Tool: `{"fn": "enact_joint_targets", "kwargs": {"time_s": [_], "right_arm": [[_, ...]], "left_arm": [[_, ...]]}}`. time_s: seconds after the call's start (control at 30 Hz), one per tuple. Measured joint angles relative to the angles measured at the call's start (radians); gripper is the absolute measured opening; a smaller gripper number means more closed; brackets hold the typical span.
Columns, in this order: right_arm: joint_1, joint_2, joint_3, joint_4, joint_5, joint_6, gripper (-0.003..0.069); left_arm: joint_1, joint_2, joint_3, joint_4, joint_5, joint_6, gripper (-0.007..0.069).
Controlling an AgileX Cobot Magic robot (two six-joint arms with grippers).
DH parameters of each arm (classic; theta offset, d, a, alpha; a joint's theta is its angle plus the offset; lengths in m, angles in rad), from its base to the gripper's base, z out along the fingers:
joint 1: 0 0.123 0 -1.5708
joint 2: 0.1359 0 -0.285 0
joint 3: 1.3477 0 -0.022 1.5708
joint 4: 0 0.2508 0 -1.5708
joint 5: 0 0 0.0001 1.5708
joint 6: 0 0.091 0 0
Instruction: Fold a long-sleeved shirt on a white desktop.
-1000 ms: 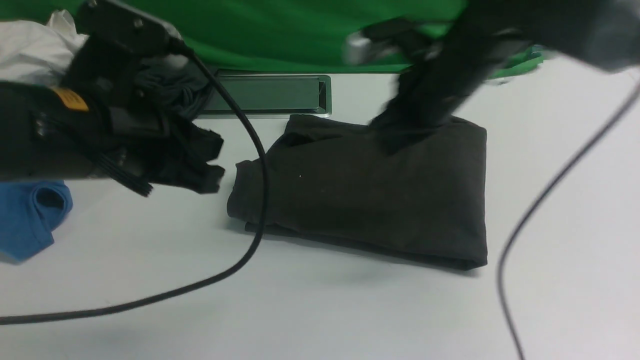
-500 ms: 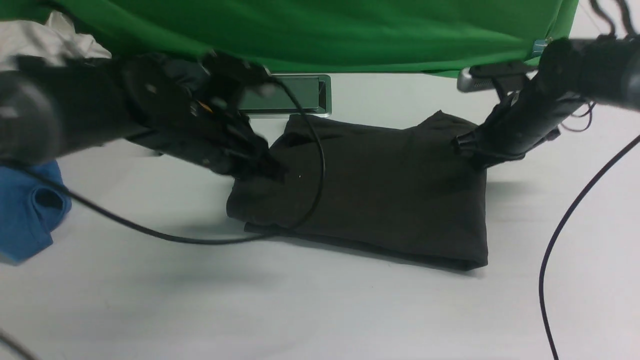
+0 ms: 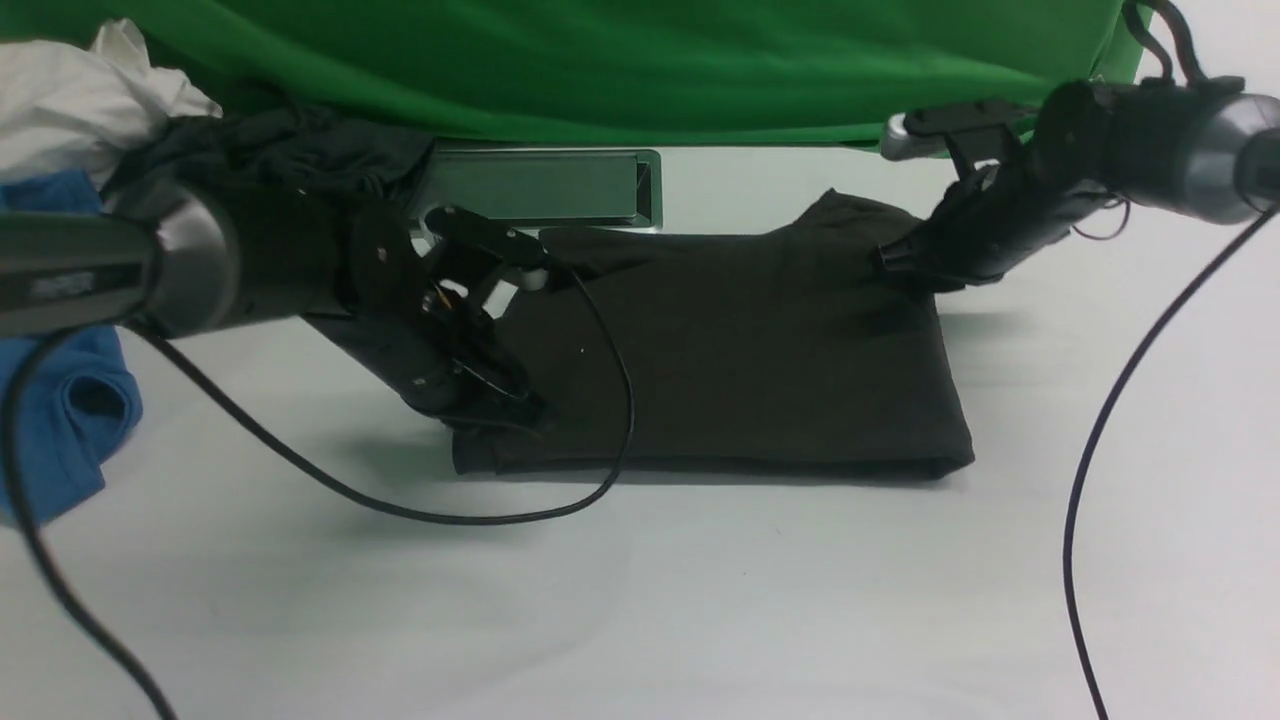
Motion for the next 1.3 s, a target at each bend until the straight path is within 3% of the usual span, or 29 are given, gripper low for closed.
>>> {"fn": "enact_joint_targets", "kwargs": {"time_s": [0.23,0.33,0.5,0.63,1.0,1.3], "right_arm": [[0.0,-0.087,-0.094,-0.032,0.185,-0.008,0.0041],[0.0,-0.227,-0.065,-0.065,0.252,0.006,0.0041],[0.0,-0.468,0.11,-0.076,0.273,0.02,0.0046],[0.0,-0.784,0.396,-0.078,0.275,0.074,0.0048],[0.0,-1.386,0.893,-0.08,0.254,0.159,0.0018],[0.0,-1.739,1.097,-0.08,0.111,0.176,0.0037]], "left_arm": [[0.001,-0.365,0.035,0.009,-0.018,-0.003,0.0018],[0.001,-0.606,0.132,0.007,-0.107,-0.003,0.0018],[0.001,-0.961,0.362,-0.002,-0.262,-0.003,0.0018],[0.001,-1.298,0.605,-0.059,-0.364,-0.003,0.0018],[0.001,-1.494,0.827,-0.08,-0.374,-0.003,0.0018],[0.001,-1.494,0.865,-0.08,-0.374,0.001,0.0018]]}}
